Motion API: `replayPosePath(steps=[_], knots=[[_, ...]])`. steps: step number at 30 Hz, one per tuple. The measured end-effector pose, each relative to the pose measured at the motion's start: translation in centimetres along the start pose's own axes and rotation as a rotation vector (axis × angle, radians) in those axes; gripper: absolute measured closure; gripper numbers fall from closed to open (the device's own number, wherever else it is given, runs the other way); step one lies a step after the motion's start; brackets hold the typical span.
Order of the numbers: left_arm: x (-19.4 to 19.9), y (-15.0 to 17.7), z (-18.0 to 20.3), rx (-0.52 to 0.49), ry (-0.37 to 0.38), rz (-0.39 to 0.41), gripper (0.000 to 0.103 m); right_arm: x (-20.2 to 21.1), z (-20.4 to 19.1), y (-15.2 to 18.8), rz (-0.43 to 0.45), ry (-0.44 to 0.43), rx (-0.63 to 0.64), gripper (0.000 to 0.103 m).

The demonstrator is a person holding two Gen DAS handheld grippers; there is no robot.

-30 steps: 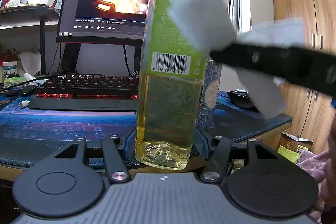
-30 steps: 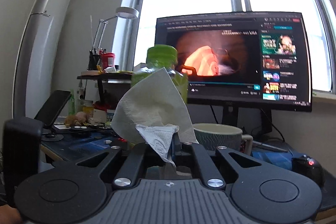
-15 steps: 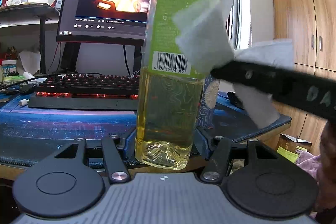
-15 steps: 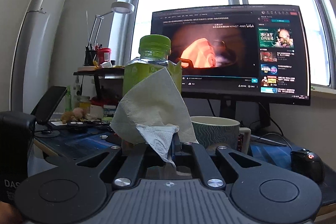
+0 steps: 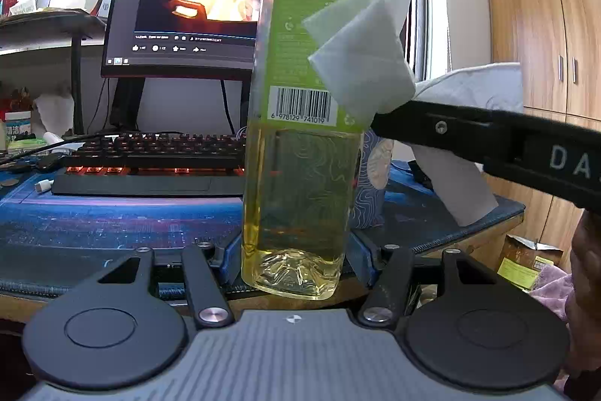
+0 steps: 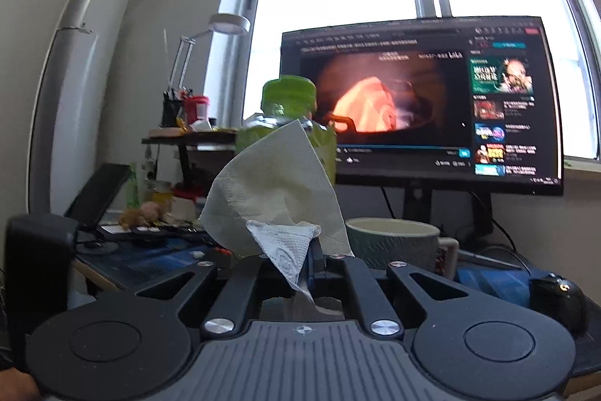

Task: Clean container

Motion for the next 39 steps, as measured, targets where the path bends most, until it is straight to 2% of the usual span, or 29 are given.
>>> replayPosePath(steps=[8, 12, 22, 32, 39], knots=[[0.0, 0.0, -0.1, 0.002, 0.006, -0.004, 0.042, 0.1, -0.5, -0.1, -0.006, 0.020, 0.031, 0.097], [0.0, -0.1, 0.0, 0.003, 0.006, -0.005, 0.042, 0.8, -1.0, -0.8, 0.033, -0.016, 0.028, 0.097], [-0.1, -0.1, 0.0, 0.001, 0.007, -0.005, 0.042, -0.6, 1.2, 1.0, -0.045, 0.033, -0.016, 0.097], [0.0, 0.0, -0.1, 0.004, 0.006, -0.006, 0.042, 0.5, -1.1, -0.7, 0.022, -0.021, 0.025, 0.097], [0.0, 0.1, 0.1, -0.006, 0.004, -0.003, 0.042, -0.6, 0.7, 0.8, -0.039, 0.009, -0.014, 0.097]])
Point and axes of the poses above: each gripper's, at about its wrist camera, not at the fingertips, and x roughly against the way its jaws point, z to its right, y to its underside, the point moved 1 cm from there along -x, roughly the way its jaws point, and after that the axes turned 3 degrees about z, right-handed, at the moved point
